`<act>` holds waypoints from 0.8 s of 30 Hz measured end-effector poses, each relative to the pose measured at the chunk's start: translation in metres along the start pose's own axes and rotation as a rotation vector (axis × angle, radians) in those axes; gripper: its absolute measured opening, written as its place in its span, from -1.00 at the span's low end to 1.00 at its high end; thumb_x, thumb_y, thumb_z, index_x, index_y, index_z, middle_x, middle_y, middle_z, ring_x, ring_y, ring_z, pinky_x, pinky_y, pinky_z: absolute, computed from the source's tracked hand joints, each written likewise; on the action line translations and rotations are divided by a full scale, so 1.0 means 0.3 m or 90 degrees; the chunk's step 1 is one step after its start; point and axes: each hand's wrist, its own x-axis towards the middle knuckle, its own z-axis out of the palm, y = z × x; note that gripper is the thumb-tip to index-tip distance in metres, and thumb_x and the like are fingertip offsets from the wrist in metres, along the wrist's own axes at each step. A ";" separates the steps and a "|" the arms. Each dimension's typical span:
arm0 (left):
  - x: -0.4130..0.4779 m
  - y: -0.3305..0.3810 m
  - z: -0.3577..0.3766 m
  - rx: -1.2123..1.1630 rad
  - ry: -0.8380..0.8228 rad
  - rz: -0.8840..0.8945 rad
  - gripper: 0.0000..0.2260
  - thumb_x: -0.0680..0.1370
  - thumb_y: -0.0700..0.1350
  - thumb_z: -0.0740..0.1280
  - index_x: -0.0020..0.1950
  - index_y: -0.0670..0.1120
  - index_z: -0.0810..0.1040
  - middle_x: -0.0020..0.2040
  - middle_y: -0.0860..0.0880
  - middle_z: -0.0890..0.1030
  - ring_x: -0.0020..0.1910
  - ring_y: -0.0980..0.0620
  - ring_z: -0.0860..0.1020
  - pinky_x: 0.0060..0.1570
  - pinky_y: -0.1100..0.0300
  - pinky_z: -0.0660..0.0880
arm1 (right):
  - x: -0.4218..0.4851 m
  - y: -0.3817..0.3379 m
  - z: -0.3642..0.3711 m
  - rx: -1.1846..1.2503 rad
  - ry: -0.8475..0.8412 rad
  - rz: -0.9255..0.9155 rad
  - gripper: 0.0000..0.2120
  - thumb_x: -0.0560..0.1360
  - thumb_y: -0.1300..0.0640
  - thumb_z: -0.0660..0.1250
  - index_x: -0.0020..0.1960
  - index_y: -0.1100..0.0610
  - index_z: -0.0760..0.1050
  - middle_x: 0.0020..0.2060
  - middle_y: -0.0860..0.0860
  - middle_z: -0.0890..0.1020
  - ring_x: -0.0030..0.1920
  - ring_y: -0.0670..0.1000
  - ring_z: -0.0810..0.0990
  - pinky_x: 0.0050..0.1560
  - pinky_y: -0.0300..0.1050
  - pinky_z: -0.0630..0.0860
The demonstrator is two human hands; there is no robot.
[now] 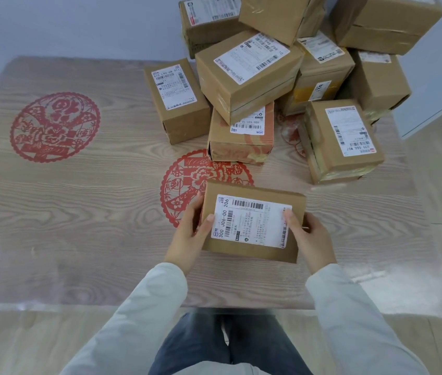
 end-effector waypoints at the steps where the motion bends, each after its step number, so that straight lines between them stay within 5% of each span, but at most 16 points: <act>1: 0.001 0.001 0.010 0.000 0.008 -0.006 -0.65 0.59 0.01 0.22 0.38 0.06 0.33 0.18 0.20 0.54 0.08 0.39 0.50 -0.03 0.49 0.43 | 0.007 -0.004 0.004 -0.026 0.007 0.008 -0.70 0.51 -0.12 0.30 0.08 0.08 0.55 -0.09 -0.07 0.64 -0.04 -0.06 0.58 -0.12 -0.19 0.41; 7: 0.024 -0.043 0.049 0.001 0.030 -0.102 -0.73 0.61 0.09 0.17 0.30 0.09 0.33 0.08 0.18 0.56 0.11 0.15 0.53 0.11 0.21 0.38 | 0.077 0.013 0.064 -0.228 -0.007 0.063 -0.57 0.55 -0.23 0.14 0.00 0.15 0.47 -0.03 0.08 0.61 -0.02 0.11 0.55 -0.01 -0.04 0.43; 10: 0.034 -0.050 0.052 0.006 0.026 -0.112 -0.66 0.62 0.09 0.14 0.38 0.06 0.32 0.12 0.14 0.55 0.17 0.09 0.51 0.21 0.13 0.37 | 0.092 0.029 0.083 -0.280 0.021 0.062 -0.46 0.55 -0.25 0.10 0.25 0.18 0.43 0.17 0.14 0.54 0.17 0.17 0.49 0.16 0.05 0.42; 14: 0.042 -0.043 0.055 -0.009 0.018 -0.099 -0.57 0.64 0.09 0.10 0.51 0.06 0.21 0.27 0.10 0.50 0.27 0.10 0.44 0.32 0.14 0.30 | 0.046 0.012 0.117 -0.454 0.120 -0.198 -0.47 0.61 -0.04 0.11 0.47 0.23 0.21 0.46 0.21 0.25 0.50 0.21 0.12 0.44 0.14 0.20; 17: 0.045 -0.050 0.067 -0.026 0.020 -0.084 -0.56 0.64 0.08 0.09 0.52 0.07 0.18 0.34 0.08 0.46 0.31 0.10 0.43 0.35 0.11 0.32 | 0.036 0.023 0.172 -0.582 0.119 -0.420 -0.51 0.59 -0.02 0.02 0.37 0.27 0.36 0.38 0.26 0.38 0.46 0.29 0.18 0.44 0.20 0.18; 20: 0.054 -0.061 0.080 -0.027 0.033 -0.066 -0.57 0.64 0.07 0.09 0.50 0.05 0.21 0.35 0.02 0.47 0.31 0.06 0.45 0.33 0.03 0.39 | 0.047 0.038 0.219 -0.638 0.054 -0.509 -0.50 0.59 0.02 0.00 0.42 0.27 0.31 0.44 0.21 0.32 0.48 0.18 0.14 0.49 0.05 -0.03; 24: 0.060 -0.072 0.085 -0.025 0.029 -0.064 -0.56 0.63 0.07 0.09 0.50 0.03 0.20 0.33 0.03 0.49 0.27 0.10 0.48 0.29 0.07 0.43 | 0.059 0.056 0.229 -0.661 0.030 -0.527 -0.50 0.62 0.04 -0.07 0.49 0.26 0.12 0.50 0.16 0.20 0.50 0.11 0.10 0.48 0.00 -0.04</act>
